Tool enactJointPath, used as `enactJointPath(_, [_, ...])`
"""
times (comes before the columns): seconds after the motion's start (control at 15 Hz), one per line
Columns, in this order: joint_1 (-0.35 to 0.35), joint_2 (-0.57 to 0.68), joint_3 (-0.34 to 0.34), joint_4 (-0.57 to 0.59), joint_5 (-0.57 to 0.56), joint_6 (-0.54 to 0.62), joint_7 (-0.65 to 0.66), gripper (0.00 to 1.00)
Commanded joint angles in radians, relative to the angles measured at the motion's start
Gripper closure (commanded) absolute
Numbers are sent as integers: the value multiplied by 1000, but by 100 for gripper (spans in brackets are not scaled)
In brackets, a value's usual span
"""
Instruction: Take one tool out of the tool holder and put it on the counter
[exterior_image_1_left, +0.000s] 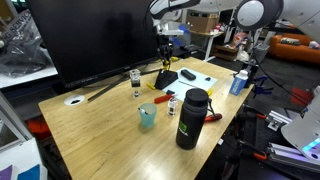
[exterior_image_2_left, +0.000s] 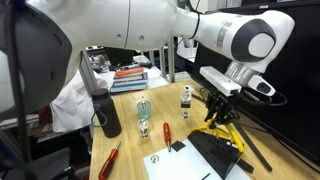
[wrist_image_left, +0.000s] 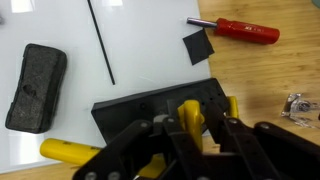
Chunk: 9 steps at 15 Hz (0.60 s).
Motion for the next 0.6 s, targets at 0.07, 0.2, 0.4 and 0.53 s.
enactJointPath(0.07, [-21, 33, 20, 62, 30, -42, -11, 99])
enactJointPath(0.2, [-22, 35, 22, 64, 30, -46, -11, 96])
enactJointPath(0.4, [-23, 35, 23, 65, 30, -47, -11, 96])
enactJointPath(0.53, [-26, 30, 27, 63, 35, -43, -11, 96])
